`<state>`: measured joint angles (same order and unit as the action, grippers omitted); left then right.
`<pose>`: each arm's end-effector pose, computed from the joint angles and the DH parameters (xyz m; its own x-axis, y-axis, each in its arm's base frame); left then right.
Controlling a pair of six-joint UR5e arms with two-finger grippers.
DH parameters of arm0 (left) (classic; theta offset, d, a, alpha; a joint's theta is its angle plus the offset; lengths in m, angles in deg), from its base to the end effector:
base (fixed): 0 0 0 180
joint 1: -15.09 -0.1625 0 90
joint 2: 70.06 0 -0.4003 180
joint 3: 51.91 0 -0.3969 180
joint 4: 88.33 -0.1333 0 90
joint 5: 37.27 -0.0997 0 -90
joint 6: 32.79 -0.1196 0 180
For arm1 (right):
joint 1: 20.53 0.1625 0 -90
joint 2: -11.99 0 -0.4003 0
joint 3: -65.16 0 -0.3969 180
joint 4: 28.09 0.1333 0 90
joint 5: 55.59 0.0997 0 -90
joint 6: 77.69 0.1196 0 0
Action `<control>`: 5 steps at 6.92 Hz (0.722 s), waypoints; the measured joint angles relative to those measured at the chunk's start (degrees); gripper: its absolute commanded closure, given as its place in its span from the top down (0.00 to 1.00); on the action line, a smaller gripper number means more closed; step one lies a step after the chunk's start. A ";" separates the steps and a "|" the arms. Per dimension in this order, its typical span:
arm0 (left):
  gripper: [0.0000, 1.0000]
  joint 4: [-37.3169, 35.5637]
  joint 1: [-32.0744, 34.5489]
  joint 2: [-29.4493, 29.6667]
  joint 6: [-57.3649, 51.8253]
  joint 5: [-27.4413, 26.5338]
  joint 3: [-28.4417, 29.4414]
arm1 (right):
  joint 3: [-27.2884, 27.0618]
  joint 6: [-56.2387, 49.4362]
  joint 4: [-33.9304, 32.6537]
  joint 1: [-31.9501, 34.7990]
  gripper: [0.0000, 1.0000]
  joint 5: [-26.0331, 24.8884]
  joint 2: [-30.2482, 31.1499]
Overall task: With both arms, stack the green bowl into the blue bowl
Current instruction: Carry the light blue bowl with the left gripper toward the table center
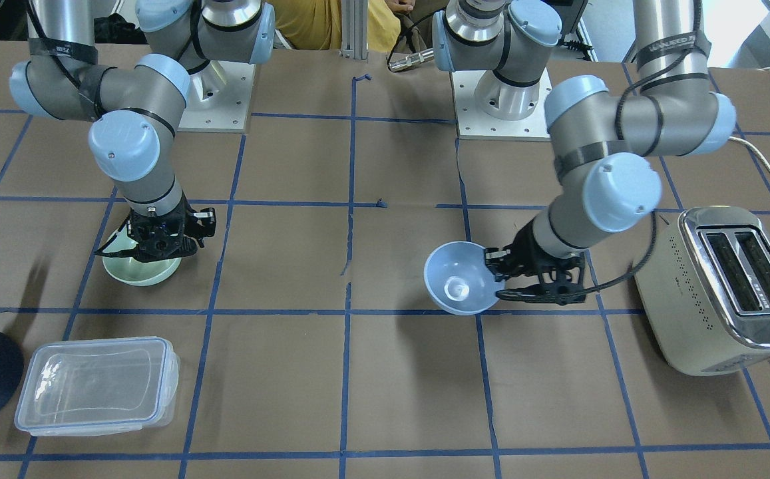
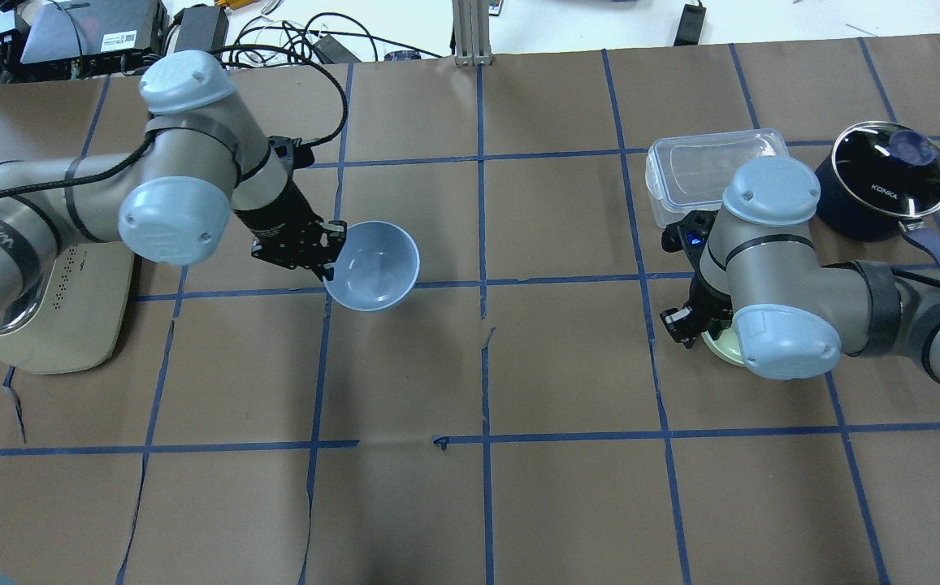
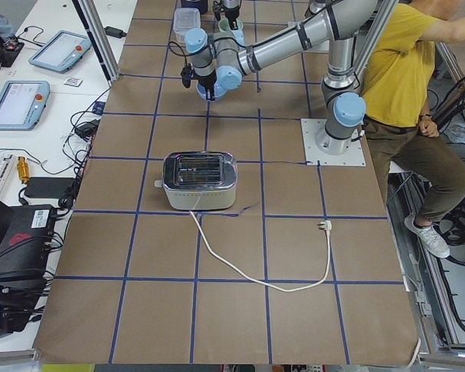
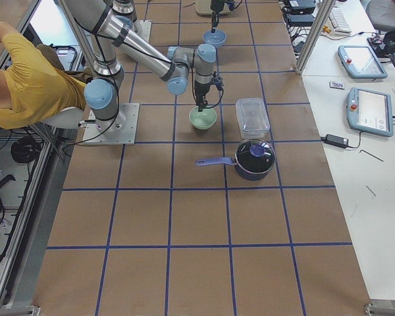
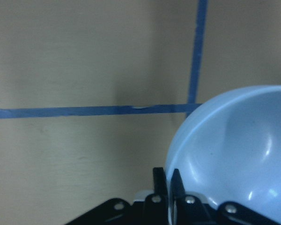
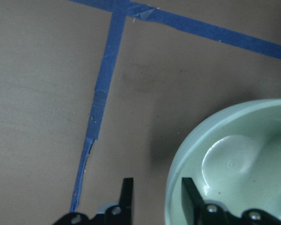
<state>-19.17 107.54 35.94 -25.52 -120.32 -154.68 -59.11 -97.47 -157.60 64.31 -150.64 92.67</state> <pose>-0.1707 -0.5338 0.2249 -0.9898 -0.0997 0.1014 -0.0836 0.9848 0.1520 0.0824 -0.4525 0.1579 -0.9644 -0.2578 0.0585 -0.2515 0.9630 0.0967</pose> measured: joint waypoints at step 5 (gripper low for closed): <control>0.07 -7.04 12.18 3.62 13.70 0.71 -1.61 | 1.90 -2.20 -0.02 0.05 0.00 -0.34 0.81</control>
<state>-26.20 119.72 39.55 -11.82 -119.61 -156.29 -57.21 -99.67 -157.62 64.36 -150.98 93.48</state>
